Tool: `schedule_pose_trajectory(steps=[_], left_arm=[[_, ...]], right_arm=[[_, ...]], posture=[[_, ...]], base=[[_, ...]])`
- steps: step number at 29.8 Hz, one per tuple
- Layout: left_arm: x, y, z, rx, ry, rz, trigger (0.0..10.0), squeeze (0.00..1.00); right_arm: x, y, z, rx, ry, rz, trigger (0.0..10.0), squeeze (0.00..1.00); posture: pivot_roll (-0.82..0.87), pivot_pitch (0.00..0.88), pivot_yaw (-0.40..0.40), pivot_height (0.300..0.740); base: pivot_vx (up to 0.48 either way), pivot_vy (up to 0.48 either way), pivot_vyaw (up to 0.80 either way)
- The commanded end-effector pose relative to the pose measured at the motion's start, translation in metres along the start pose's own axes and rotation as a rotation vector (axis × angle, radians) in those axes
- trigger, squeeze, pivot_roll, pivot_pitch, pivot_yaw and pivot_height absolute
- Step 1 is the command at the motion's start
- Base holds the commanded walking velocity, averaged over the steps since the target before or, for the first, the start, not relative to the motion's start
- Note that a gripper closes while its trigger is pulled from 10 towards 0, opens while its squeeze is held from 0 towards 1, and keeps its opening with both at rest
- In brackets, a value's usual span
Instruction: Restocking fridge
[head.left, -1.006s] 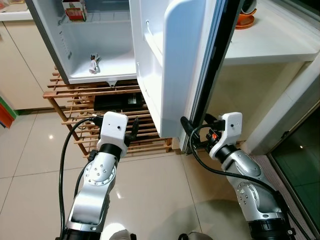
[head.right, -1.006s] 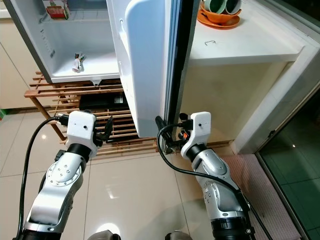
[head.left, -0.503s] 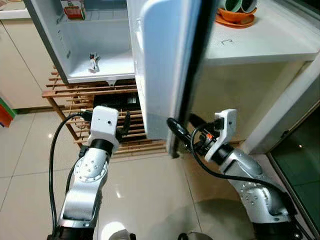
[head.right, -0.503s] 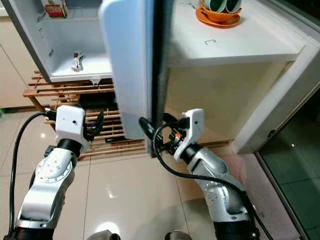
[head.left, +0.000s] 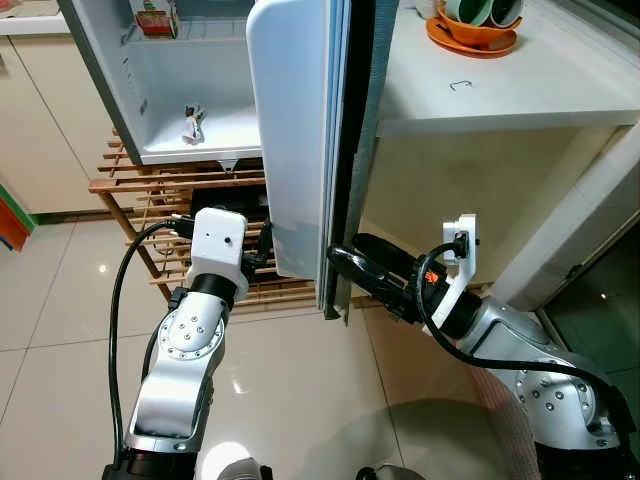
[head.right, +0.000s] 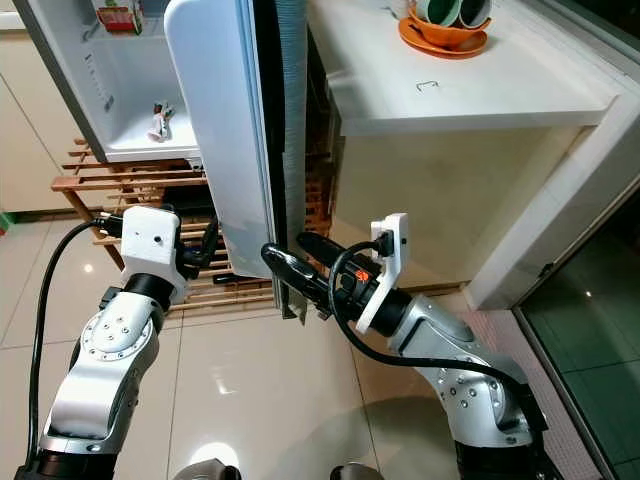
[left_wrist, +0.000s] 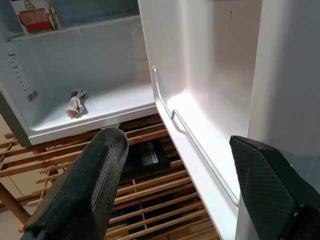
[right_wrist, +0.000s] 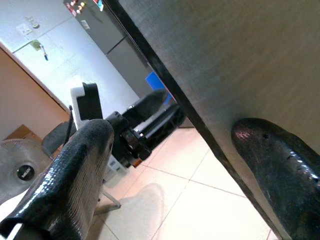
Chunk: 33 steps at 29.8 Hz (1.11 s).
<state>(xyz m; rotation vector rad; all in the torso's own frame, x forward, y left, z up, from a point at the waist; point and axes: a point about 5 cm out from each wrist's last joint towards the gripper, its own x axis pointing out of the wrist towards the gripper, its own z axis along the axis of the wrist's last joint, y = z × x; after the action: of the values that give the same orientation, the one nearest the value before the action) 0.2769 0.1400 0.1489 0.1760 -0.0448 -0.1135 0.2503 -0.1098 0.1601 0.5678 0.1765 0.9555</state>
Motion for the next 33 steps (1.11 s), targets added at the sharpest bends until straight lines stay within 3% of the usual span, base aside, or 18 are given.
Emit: schedule_pose_trajectory(steps=[1,3,8,9,12,13,14,17,20,21,26,27,29,33], left_arm=[[0.0,0.004,0.004,0.016,-0.013,0.009,10.0,0.0],[-0.003,0.007,-0.002,0.024,0.002,0.013,10.0,0.0],[-0.019,0.023,-0.045,0.085,0.128,0.043,10.0,0.0],[-0.029,0.03,-0.076,0.124,0.213,0.064,10.0,0.0],[-0.036,0.033,-0.093,0.145,0.267,0.072,10.0,0.0],[-0.043,0.034,-0.11,0.165,0.318,0.057,10.0,0.0],[-0.043,0.034,-0.11,0.165,0.318,0.057,10.0,0.0],[-0.061,0.039,-0.151,0.188,0.476,0.05,10.0,0.0],[-0.072,0.039,-0.174,0.202,0.571,0.03,10.0,0.0],[-0.082,0.039,-0.189,0.185,0.65,0.038,10.0,0.0],[-0.098,0.044,-0.206,0.121,0.772,0.089,10.0,0.0],[-0.103,0.049,-0.212,0.084,0.824,0.133,10.0,0.0],[-0.105,0.05,-0.214,0.078,0.843,0.141,10.0,0.0],[-0.098,0.047,-0.217,0.058,0.85,0.14,10.0,0.0]], right_arm=[[-0.003,-0.005,-0.006,0.02,0.026,-0.037,10.0,0.0],[-0.003,-0.008,-0.006,0.016,0.018,-0.065,10.0,0.0],[-0.002,-0.019,-0.003,-0.024,-0.014,-0.151,10.0,0.0],[0.0,-0.024,0.0,-0.043,-0.031,-0.19,10.0,0.0],[0.001,-0.026,0.001,-0.053,-0.038,-0.207,10.0,0.0],[0.002,-0.027,0.002,-0.057,-0.041,-0.211,10.0,0.0],[0.002,-0.027,0.002,-0.057,-0.041,-0.211,10.0,0.0],[0.004,-0.03,0.004,-0.074,-0.047,-0.231,10.0,0.0],[0.005,-0.031,0.005,-0.086,-0.05,-0.244,10.0,0.0],[0.005,-0.031,0.006,-0.092,-0.053,-0.246,10.0,0.0],[0.01,-0.025,0.009,-0.084,-0.059,-0.214,10.0,0.0],[0.017,-0.016,0.01,-0.064,-0.062,-0.155,10.0,0.0],[0.02,-0.011,0.01,-0.06,-0.064,-0.131,10.0,0.0],[0.057,0.015,0.01,-0.057,-0.065,0.023,10.0,0.0]], posture=[[-0.05,0.063,-0.013,0.74],[-0.05,0.063,-0.012,0.74],[-0.04,0.063,-0.012,0.74],[-0.05,0.062,-0.014,0.74],[-0.05,0.061,-0.017,0.74],[-0.05,0.059,-0.02,0.74],[-0.05,0.059,-0.02,0.74],[-0.06,0.057,-0.022,0.74],[-0.06,0.057,-0.021,0.74],[-0.07,0.057,-0.02,0.74],[-0.07,0.061,-0.022,0.74],[-0.08,0.063,-0.024,0.74],[-0.08,0.064,-0.025,0.74],[-0.08,0.06,-0.029,0.74]], base=[[0.0,0.0,0.0],[0.0,0.0,0.0],[0.0,0.0,0.0],[0.0,0.0,0.0],[0.0,0.0,0.0],[0.0,0.0,0.0],[0.0,0.0,0.0],[0.0,0.0,0.0],[0.0,0.0,0.0],[0.0,0.0,0.0],[0.0,0.0,0.0],[0.0,0.0,0.0],[0.0,0.0,0.0],[0.0,0.0,0.0]])
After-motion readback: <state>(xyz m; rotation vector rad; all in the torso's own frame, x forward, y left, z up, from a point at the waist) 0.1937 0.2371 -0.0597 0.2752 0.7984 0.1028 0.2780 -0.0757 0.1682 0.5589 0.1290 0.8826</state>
